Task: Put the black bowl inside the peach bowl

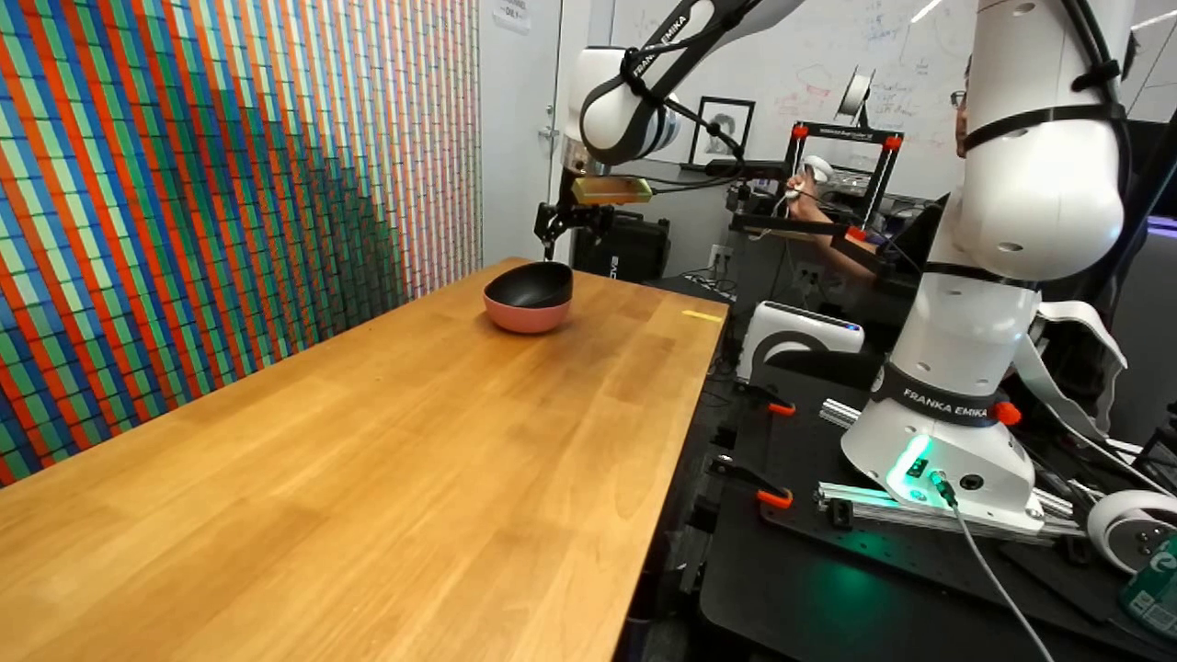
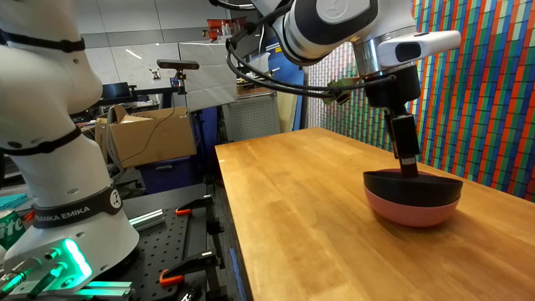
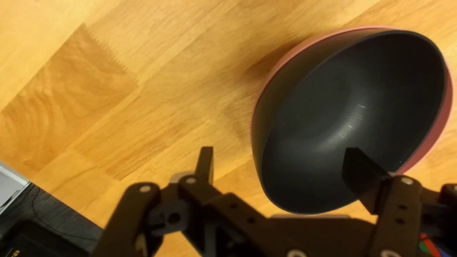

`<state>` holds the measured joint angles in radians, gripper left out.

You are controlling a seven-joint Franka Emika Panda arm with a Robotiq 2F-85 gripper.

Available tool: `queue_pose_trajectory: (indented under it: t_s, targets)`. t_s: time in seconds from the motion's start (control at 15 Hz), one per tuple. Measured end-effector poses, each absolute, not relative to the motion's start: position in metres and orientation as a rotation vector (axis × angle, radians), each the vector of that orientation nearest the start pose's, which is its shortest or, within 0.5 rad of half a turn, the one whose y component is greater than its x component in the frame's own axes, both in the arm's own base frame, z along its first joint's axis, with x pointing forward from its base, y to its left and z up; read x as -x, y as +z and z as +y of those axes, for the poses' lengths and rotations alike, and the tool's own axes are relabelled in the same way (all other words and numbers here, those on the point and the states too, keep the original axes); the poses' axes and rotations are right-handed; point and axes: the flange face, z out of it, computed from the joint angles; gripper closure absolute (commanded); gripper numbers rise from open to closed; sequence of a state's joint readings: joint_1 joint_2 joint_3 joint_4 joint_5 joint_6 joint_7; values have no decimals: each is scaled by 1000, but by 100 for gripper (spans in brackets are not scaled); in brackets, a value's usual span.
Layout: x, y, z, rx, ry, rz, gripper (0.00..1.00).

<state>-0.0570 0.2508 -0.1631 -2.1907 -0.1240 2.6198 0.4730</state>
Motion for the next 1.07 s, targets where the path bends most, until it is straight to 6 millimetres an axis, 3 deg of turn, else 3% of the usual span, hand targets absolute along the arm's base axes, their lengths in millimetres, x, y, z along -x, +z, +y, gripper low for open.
queue_pose_trajectory:
  t_s: [0.2,0.6,1.07]
  targets:
    - [-564,287,-96,3073,-263,864,0]
    - [-581,301,-16,3094,-42,603,0]
    - [-606,325,35,3147,146,219,0]
